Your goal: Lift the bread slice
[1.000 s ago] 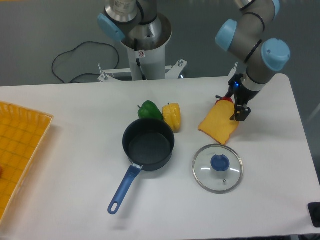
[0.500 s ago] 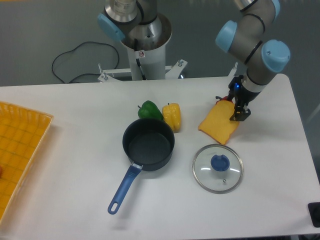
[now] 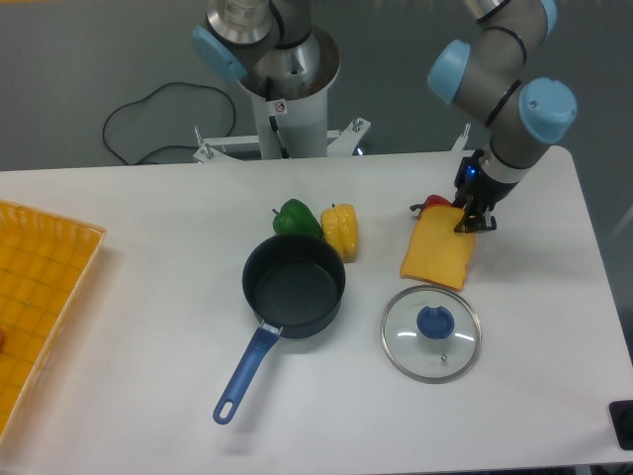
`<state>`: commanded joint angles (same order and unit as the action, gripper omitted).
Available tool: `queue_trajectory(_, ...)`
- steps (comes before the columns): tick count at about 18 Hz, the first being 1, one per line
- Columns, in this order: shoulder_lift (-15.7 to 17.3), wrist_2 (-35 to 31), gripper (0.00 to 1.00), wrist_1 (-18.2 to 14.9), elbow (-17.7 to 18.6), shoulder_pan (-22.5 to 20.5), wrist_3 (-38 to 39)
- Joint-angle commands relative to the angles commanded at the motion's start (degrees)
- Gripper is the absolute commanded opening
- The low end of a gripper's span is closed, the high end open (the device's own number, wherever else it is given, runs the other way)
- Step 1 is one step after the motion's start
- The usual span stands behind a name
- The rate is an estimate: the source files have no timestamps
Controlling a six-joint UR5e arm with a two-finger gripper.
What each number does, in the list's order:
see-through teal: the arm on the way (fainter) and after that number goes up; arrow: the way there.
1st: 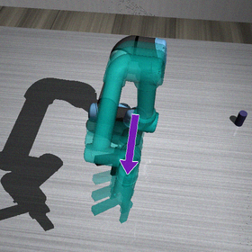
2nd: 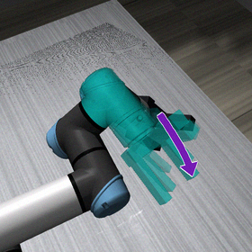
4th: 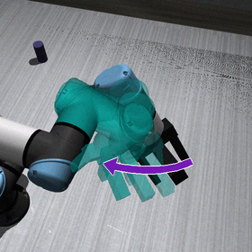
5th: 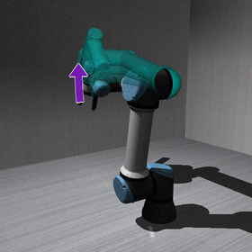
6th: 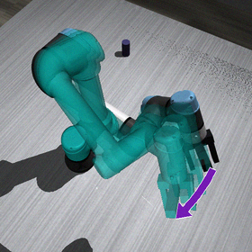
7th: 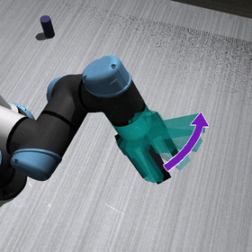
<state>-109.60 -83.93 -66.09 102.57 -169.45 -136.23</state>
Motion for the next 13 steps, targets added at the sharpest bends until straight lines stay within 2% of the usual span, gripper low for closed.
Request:
queue_trajectory(4, 0.18, -0.09, 0.17, -0.18, -0.44, 0.96, 2.19)
queue_trajectory(5, 0.18, -0.09, 0.1, -0.18, -0.44, 1.14, 2.89)
queue_trajectory(6, 0.26, -0.09, 0.09, -0.44, -0.88, 1.23, 3.77)
queue_trajectory(8, 0.0, -0.09, 0.09, -3.59, -2.72, 1.76, 4.66)
queue_trajectory(11, 0.26, -0.18, 0.07, -5.79, -4.56, 2.99, 7.46)
queue_trajectory(13, 0.27, -0.18, 0.07, -9.38, -7.54, 4.48, 10.1)
